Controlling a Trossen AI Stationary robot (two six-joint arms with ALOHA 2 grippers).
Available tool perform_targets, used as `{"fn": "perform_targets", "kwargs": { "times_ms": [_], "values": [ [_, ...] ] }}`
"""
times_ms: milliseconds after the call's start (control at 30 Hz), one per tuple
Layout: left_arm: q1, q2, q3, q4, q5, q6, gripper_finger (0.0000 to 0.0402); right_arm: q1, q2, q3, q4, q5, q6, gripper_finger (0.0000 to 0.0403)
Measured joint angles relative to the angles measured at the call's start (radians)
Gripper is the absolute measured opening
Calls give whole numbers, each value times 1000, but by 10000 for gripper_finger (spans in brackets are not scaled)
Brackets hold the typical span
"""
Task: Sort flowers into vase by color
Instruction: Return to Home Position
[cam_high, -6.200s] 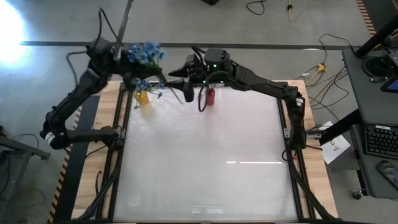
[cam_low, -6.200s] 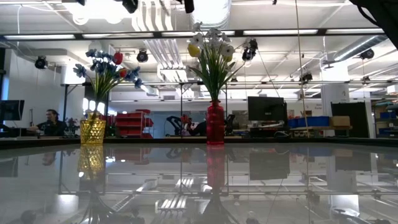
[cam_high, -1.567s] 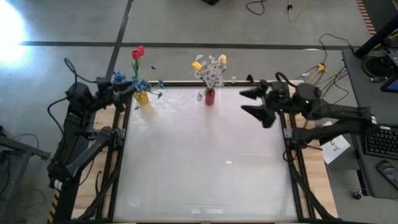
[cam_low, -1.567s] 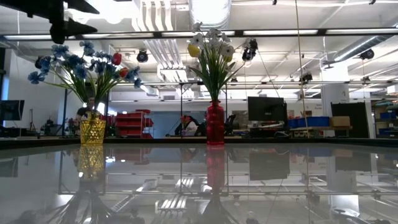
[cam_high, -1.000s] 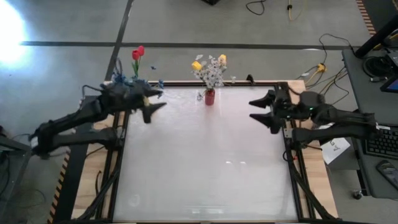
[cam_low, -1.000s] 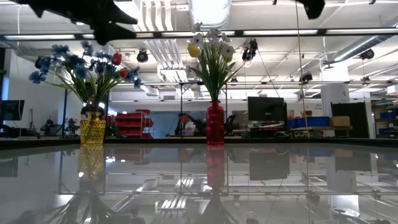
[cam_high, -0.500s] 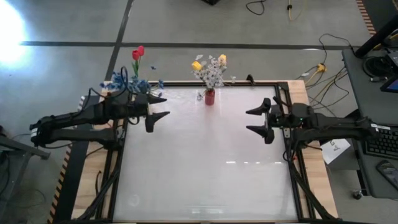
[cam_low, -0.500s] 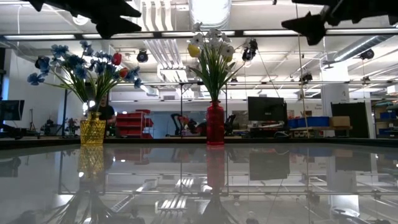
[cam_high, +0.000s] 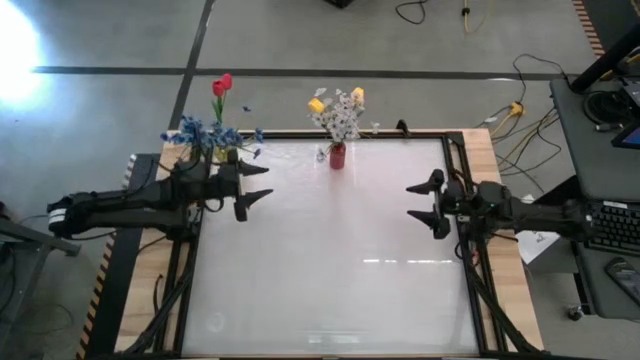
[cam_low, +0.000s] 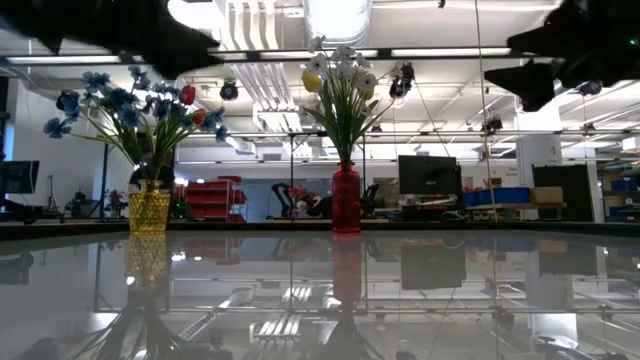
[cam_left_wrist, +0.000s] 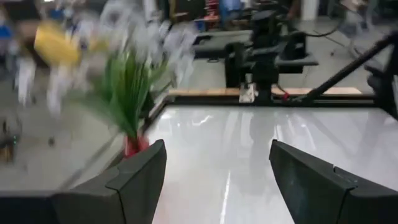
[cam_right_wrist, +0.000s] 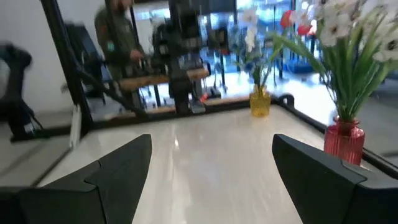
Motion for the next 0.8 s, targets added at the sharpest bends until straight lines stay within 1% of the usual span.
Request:
{"fn": "perform_targets", "kwargs": {
  "times_ms": [67, 133, 200, 233, 300, 400, 433, 500, 667, 800],
  "values": [
    [1, -36, -83, 51, -36, -91, 269, 0, -74, -49, 1, 0, 14, 325],
    [1, -68, -172, 147, -56, -180, 269, 0, -140, -99, 8, 2, 28, 325],
    [-4, -99, -261, 261, -49, -213, 269, 0, -140, -152, 89, -2, 33, 325],
    [-10, -115, -302, 312, -27, -220, 269, 2, -136, -150, 56, -1, 34, 325],
    [-21, -138, -374, 410, 5, -231, 269, 3, -102, -150, 83, -9, 26, 325],
    [-36, -176, -467, 491, 31, -249, 269, 2, -92, -150, 88, -9, 3, 325],
    [-40, -185, -479, 481, 38, -243, 269, 2, -92, -150, 84, -8, -1, 325],
    [-43, -209, -472, 362, 36, -236, 269, 2, -94, -150, 69, -8, -11, 325],
    [-43, -226, -469, 295, 22, -155, 269, 2, -85, -150, 37, -1, 33, 325],
    [-43, -293, -480, 169, 27, -147, 269, 2, -80, -150, 36, 0, 33, 325]
  ]
}}
